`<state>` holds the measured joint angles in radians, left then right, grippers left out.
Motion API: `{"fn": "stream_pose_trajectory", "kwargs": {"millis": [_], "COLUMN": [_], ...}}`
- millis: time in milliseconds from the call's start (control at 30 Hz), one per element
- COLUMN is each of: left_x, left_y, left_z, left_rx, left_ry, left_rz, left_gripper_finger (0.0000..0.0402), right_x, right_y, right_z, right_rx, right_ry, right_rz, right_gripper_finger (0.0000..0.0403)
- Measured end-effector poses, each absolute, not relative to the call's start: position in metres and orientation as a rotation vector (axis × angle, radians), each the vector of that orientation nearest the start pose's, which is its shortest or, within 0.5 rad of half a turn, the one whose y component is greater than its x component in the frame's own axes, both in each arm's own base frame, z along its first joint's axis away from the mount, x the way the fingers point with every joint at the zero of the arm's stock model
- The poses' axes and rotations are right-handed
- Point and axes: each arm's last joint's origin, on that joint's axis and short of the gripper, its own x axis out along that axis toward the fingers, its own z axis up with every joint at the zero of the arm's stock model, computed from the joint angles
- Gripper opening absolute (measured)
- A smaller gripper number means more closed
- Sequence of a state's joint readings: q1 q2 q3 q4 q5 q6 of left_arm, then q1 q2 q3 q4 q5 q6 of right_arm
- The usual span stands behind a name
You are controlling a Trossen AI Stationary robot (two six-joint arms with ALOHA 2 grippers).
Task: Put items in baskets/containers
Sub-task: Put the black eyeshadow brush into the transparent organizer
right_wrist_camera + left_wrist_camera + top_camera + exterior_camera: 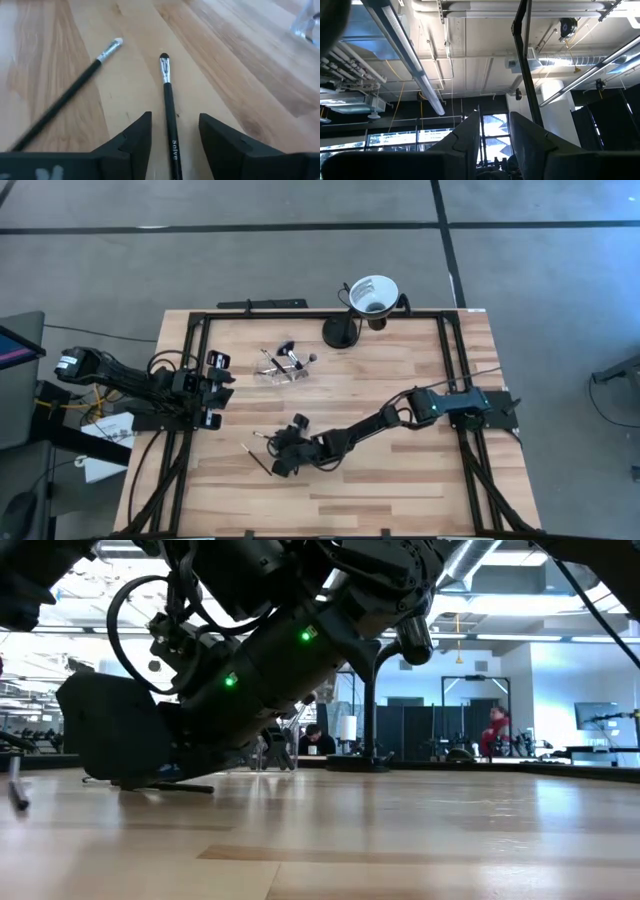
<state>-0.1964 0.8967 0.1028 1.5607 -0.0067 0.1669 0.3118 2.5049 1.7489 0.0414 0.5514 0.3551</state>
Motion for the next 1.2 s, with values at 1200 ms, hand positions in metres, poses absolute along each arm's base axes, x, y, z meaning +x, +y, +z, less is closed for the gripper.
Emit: {"fn": "stream_pose_trajectory", "kwargs": {"millis": [1200], "left_x": [0.137], "left_y": [-0.027], "left_z": [0.244], "left_rx": [0.081], "left_ry": [-0.772], "left_rz": [-0.117], "left_gripper_finger": [0.0105], "right_x": [0.478], "right_y": [0.127], "right_z": [0.042], "right_rx": [0.064], "right_ry": [0.542], "right_rz": [-0.237], "right_gripper_finger": [0.0018]}}
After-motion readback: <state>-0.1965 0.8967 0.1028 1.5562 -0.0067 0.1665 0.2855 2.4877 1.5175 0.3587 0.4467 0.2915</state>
